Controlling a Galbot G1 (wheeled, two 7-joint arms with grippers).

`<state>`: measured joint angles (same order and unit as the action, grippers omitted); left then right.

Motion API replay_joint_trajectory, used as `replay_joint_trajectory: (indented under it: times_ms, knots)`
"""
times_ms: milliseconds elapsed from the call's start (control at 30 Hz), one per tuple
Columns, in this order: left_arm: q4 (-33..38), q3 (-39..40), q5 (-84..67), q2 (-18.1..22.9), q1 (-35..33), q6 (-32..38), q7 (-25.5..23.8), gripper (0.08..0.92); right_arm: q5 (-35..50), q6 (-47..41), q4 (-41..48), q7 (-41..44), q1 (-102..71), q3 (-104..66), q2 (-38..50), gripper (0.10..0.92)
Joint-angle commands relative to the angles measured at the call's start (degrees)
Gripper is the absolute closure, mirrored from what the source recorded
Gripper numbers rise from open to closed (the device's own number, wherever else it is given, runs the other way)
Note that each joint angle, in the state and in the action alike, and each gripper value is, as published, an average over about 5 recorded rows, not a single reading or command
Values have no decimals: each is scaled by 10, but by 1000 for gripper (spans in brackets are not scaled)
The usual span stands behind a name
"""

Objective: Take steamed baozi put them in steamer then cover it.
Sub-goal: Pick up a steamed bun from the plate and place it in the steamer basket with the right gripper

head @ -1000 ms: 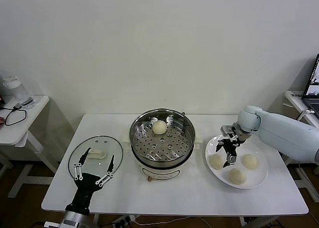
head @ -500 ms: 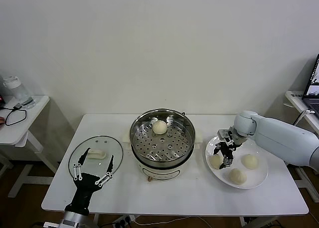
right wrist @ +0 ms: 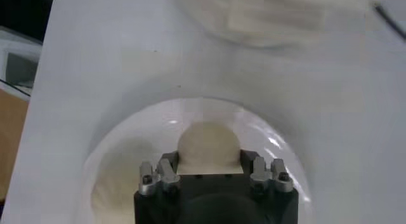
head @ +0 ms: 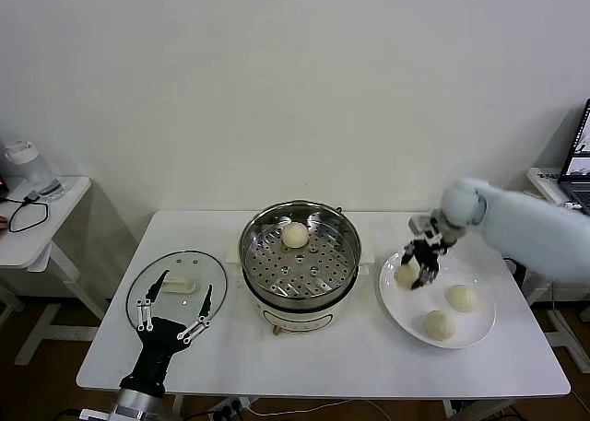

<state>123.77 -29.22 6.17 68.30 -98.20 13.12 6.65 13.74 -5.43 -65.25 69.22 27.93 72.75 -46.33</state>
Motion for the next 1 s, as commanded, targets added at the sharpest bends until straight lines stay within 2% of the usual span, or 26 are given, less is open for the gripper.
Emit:
replay_joint_trajectory:
  times_ms: [33, 167, 367, 700, 1000]
  knots:
    - [3, 6, 0, -2, 1, 1, 0, 177, 103, -10, -10, 70, 215, 82, -99, 356]
    - [3, 7, 0, -3, 2, 2, 1, 177, 168, -42, -32, 49, 223, 100, -160, 355]
    - [3, 8, 0, -3, 5, 2, 2, 177, 211, -74, -33, 14, 195, 119, -251, 355]
    - [-1, 13, -1, -1, 12, 2, 3, 177, 220, -92, 24, -30, 132, 139, -360, 364]
    - [-2, 6, -4, -1, 13, 3, 3, 177, 210, -94, 57, -43, 92, 148, -388, 372]
